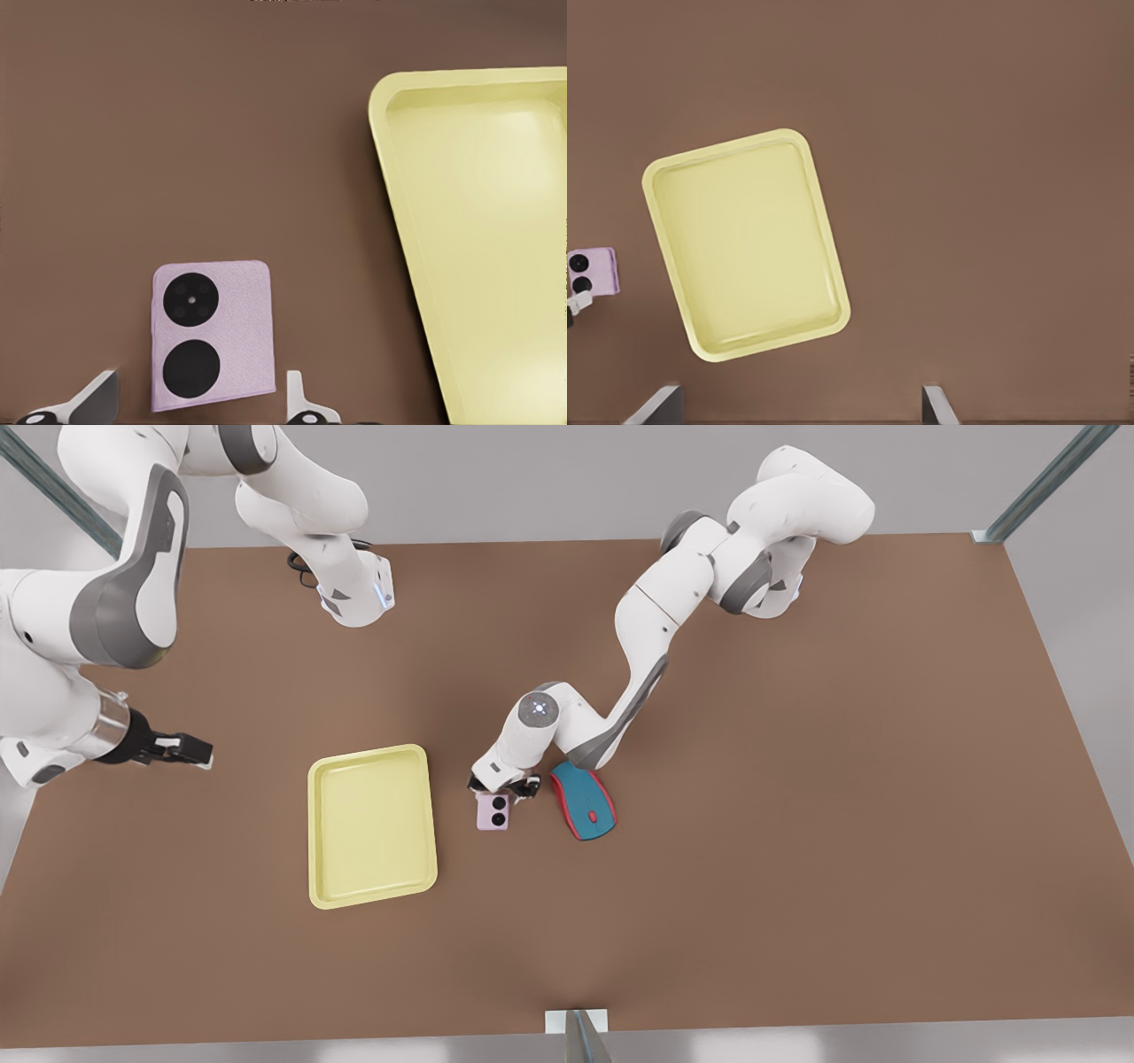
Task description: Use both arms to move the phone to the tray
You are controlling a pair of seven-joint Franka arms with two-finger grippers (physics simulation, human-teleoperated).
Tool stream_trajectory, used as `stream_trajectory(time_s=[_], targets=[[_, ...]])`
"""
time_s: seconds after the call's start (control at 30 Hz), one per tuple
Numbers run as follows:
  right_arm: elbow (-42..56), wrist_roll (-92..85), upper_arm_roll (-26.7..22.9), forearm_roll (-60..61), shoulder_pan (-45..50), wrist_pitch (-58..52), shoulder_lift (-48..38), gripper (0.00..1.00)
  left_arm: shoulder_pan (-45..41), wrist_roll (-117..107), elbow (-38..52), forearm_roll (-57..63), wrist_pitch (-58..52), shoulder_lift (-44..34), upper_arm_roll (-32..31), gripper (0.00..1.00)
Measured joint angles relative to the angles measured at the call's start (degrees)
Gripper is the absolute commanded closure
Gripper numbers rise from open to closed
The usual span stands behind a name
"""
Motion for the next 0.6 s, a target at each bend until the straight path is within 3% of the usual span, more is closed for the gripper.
stream_trajectory(time_s=[0.13, 0.2, 0.3, 0.43, 0.53, 0.6], targets=[[-2.2, 0.3, 0.3, 0.5, 6.1, -0.2, -0.2, 0.00, 5.0, -2.7, 0.0, 1.6, -10.5, -9.8, 2.6, 0.00], [-5.6, 1.4, 0.7, 0.7, 10.6, 0.9, -0.3, 0.00, 15.7, -0.9, 0.0, 1.1, -19.5, -17.2, 3.1, 0.00], [-12.5, 4.1, 5.2, 0.9, 12.6, 5.2, -0.1, 0.00, 30.0, 4.6, -0.6, 0.9, -33.6, -29.4, 3.5, 0.00], [-13.0, 9.4, 6.9, 1.1, 19.5, 13.5, 6.6, 0.00, 38.6, 12.6, -21.4, 2.7, -44.0, -53.2, 2.8, 0.00], [-7.3, 14.3, 6.6, 1.5, 23.5, 18.4, 15.1, 0.00, 39.0, 17.9, -24.4, 4.1, -48.5, -56.5, 3.3, 0.00], [-9.2, 17.7, 6.2, 1.2, 25.0, 23.5, 17.5, 0.00, 38.9, 21.0, -24.8, 4.5, -50.8, -57.0, 3.7, 0.00]])
